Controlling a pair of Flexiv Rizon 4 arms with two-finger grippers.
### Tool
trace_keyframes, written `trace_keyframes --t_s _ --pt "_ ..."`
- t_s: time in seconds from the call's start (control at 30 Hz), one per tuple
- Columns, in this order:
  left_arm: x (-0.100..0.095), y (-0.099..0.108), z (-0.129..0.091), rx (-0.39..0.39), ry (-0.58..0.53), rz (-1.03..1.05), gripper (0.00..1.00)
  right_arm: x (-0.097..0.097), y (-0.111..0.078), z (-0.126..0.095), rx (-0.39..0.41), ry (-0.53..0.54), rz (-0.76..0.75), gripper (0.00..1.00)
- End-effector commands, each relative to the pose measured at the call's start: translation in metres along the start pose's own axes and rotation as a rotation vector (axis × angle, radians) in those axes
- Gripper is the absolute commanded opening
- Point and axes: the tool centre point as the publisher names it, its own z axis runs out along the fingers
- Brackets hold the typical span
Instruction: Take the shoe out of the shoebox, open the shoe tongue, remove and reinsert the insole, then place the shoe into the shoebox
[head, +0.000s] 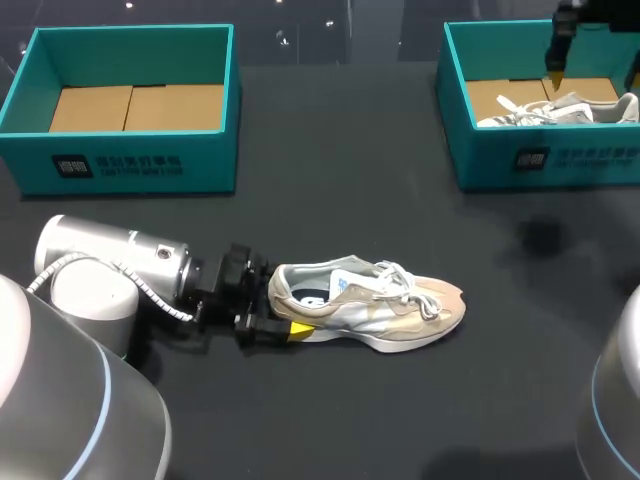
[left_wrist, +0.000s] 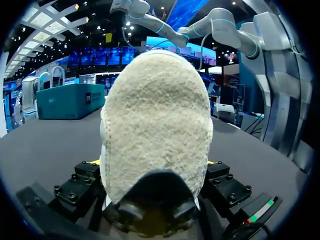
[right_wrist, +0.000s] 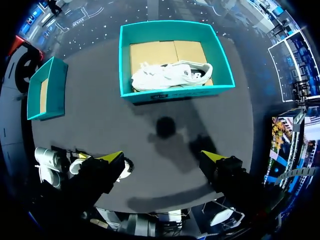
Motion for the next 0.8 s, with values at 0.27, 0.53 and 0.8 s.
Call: trace_keyframes --t_s 0.27,0.53,0.8 --pt "-0.001 0.001 0.004 -0.001 -0.001 0.000 0.00 0.086 -0.075 0.014 -0.039 -0.043 0.040 1.00" --pt "-0.001 0.001 0.004 -0.001 -0.001 0.000 0.00 0.097 -0.083 0.015 -0.021 -0.029 0.033 1.00" --pt "-0.001 0.001 0.004 -0.001 -0.001 0.000 0.00 0.107 -0.086 0.014 -0.055 -0.018 0.011 1.00"
